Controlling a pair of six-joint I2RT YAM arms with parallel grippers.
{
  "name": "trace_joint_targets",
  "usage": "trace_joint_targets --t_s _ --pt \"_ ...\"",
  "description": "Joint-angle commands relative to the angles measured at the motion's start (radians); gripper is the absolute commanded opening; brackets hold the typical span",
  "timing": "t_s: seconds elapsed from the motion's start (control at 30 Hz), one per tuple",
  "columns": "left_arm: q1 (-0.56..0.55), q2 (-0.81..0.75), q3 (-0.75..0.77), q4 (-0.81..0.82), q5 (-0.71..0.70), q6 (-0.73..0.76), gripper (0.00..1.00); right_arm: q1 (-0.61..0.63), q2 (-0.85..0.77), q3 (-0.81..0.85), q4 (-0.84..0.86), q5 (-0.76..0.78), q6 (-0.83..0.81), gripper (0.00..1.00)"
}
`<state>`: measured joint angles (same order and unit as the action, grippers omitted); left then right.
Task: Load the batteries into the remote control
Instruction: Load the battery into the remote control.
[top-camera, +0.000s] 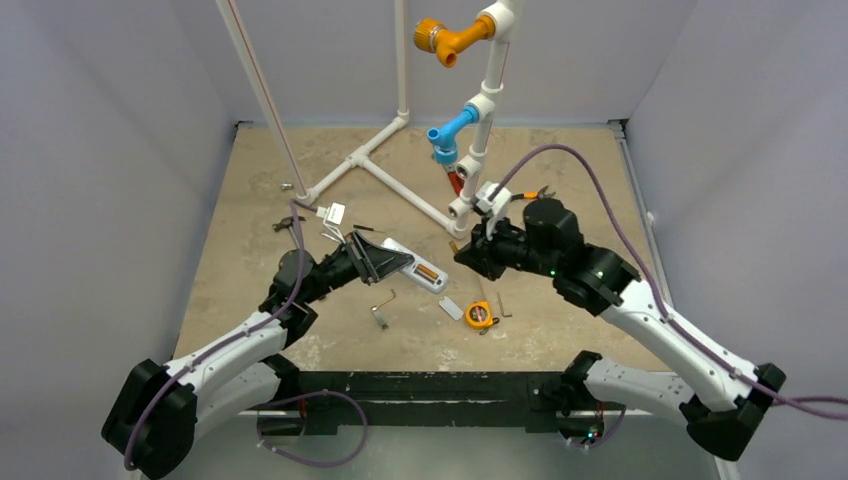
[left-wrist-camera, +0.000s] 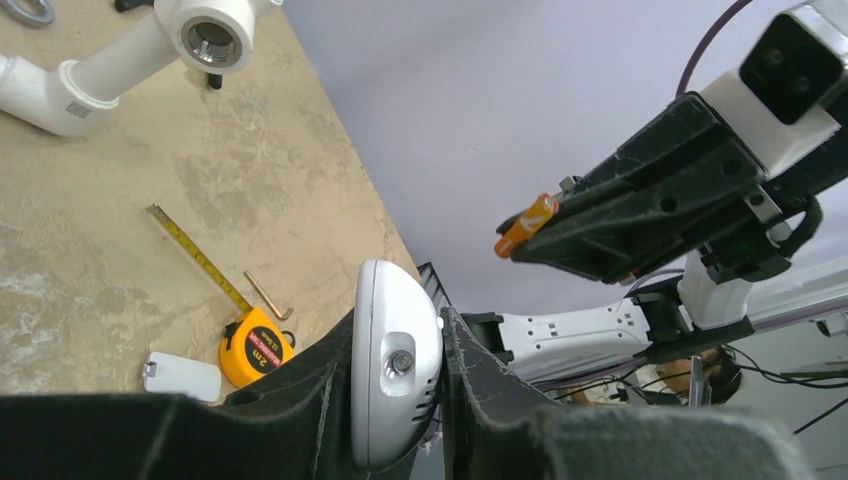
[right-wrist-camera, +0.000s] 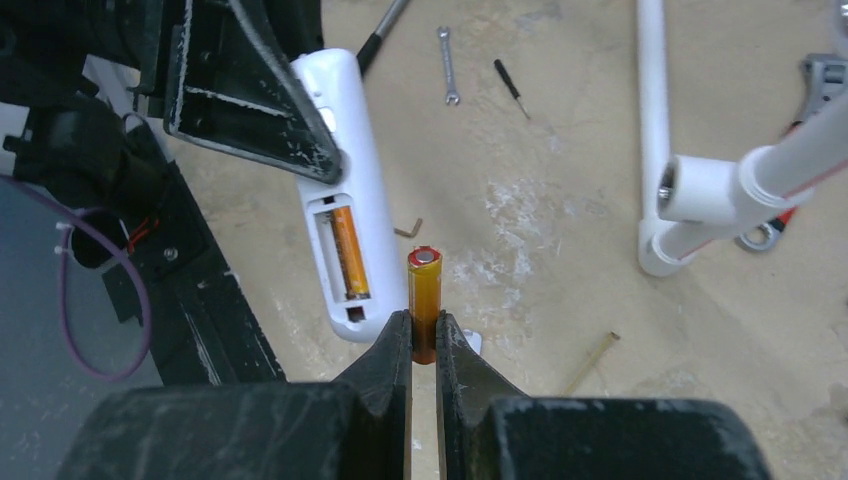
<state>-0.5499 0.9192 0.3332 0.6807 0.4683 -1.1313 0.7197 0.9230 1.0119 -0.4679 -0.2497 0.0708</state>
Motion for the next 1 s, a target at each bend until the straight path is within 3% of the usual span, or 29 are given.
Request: trace_joint_targets --t_s 0.0,0.17,0.37,0.97 --pt "0.007 0.043 -0.026 0.183 -0.009 -0.073 0.0 0.148 0.141 0.111 -0.075 0.113 -0.098 0.0" --pt "0.007 0.098 -0.052 0.251 0.015 -0.097 0.0 0.217 0.234 0.157 -0.062 0.109 -0.089 0.0" --pt "0.008 0.133 -0.102 0.298 -0.018 -0.121 0.0 0.243 0.367 0.274 -0.199 0.152 -0.092 0.0" --pt "0.008 0.132 -0.153 0.255 -0.091 -0.123 0.0 0.254 0.499 0.366 -0.375 0.103 -0.079 0.0"
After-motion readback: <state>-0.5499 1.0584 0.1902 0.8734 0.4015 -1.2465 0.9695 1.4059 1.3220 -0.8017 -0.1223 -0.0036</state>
